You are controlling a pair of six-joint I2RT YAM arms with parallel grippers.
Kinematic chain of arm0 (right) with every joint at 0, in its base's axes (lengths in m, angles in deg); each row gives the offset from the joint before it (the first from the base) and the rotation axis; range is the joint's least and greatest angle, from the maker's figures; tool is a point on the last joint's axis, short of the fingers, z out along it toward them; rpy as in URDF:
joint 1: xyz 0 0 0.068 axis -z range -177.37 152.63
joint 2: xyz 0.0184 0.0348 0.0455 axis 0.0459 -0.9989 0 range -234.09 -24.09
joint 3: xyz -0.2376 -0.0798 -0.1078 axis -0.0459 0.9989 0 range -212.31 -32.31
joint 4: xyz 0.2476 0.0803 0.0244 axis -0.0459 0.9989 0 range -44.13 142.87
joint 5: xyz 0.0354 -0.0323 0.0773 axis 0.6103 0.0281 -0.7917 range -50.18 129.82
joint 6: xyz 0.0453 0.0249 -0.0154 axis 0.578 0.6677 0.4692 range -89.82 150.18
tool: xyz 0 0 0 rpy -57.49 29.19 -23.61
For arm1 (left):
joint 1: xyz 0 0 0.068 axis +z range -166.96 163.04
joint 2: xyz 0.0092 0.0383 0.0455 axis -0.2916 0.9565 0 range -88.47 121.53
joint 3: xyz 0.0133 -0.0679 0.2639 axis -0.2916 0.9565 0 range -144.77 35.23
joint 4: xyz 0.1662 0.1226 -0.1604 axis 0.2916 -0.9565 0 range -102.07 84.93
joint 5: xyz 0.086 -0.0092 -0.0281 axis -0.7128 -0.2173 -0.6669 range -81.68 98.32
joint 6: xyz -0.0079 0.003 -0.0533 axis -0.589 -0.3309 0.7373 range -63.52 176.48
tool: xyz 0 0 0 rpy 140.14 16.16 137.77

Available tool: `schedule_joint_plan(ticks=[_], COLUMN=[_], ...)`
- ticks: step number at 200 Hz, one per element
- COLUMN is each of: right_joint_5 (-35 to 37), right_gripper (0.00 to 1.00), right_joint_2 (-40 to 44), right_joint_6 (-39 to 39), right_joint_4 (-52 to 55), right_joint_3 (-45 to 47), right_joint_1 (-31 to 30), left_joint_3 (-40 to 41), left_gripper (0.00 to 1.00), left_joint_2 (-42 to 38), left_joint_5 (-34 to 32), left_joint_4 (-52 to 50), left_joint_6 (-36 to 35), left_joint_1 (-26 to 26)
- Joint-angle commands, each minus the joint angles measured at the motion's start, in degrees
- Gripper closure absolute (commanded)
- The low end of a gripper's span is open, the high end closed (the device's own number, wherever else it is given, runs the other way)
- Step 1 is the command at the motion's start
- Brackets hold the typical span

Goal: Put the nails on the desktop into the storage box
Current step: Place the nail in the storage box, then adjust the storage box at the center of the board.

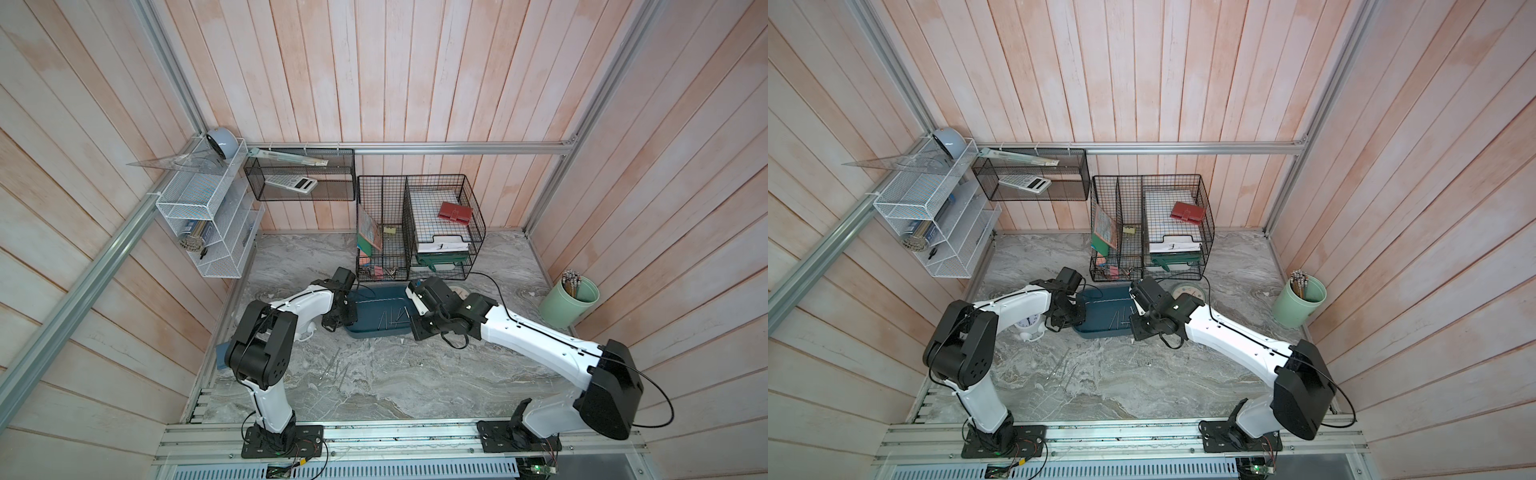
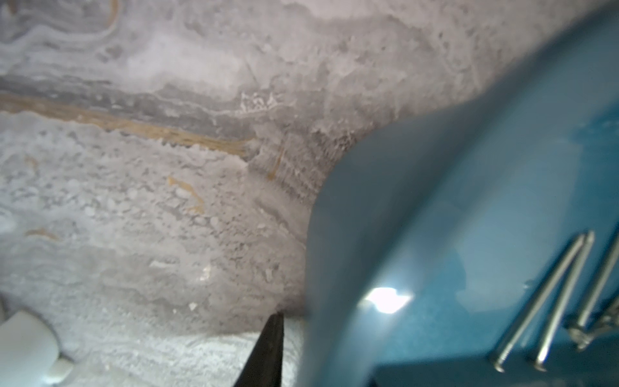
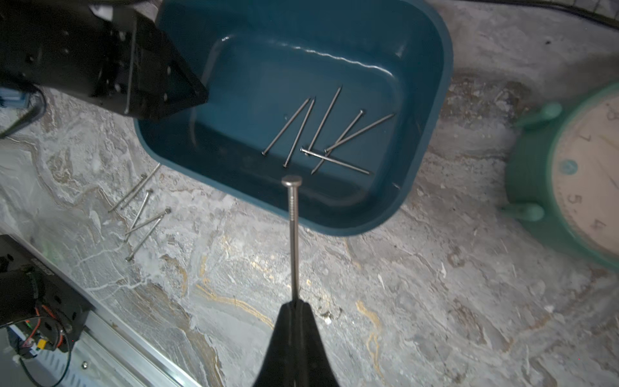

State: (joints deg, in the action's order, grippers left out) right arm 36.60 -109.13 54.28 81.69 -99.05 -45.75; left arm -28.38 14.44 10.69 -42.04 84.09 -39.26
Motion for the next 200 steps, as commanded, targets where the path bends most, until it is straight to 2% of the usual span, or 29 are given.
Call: schedule_joint_plan(ticks=[1, 14, 29, 40, 60, 87, 116, 148, 173, 200], right_joint_5=[-5.5, -7.0, -10.9, -13.1, -13.1, -12.8, -11.5, -2.6, 4.0, 3.0], right_gripper=[1.0, 1.0, 1.0, 0.9, 0.69, 0.59, 0.57, 0.57, 0.58, 0.58], right_joint_2=[-4.4, -7.5, -11.2, -13.2, -14.4, -12.0, -9.3, -4.9, -2.9, -5.0], right_joint_6=[-2.7, -3.9, -5.1, -5.5, -5.6, -6.0, -6.8, -4.6, -1.7, -0.2], right_joint_4=[0.0, 1.1, 1.8, 1.4, 1.1, 0.1, 2.6, 5.6, 3.1, 1.3], right_joint_3=[-4.2, -6.2, -8.5, -9.5, -10.4, -10.1, -10.3, -7.5, -3.0, -1.8], right_joint_1=[0.9, 1.9, 3.7, 4.4, 4.4, 4.5, 4.6, 5.7, 6.5, 8.7], left_joint_3=[0.2, 0.0, -0.1, 0.1, 0.2, 0.2, -0.8, -1.6, -4.4, -9.1], left_gripper=[0.68, 0.63, 0.52, 0.47, 0.39, 0.32, 0.26, 0.23, 0.22, 0.22], left_joint_2=[-1.8, -1.9, -2.1, -2.5, -4.1, -6.8, -9.1, -14.1, -17.4, -19.0], left_joint_5=[-0.4, -0.8, -0.9, -0.9, -1.5, -2.3, -2.8, -5.1, -7.8, -12.6], left_joint_4=[-0.7, -0.9, -0.6, -0.3, -0.1, -0.2, -1.5, -4.2, -9.0, -16.2], left_joint_6=[0.2, 0.2, 0.6, 1.0, 1.5, 1.7, 2.0, 1.2, -3.0, -9.4], left_joint_1=[-0.1, -0.2, -0.1, -0.2, -0.2, -0.1, 0.1, 1.0, 1.7, 2.2])
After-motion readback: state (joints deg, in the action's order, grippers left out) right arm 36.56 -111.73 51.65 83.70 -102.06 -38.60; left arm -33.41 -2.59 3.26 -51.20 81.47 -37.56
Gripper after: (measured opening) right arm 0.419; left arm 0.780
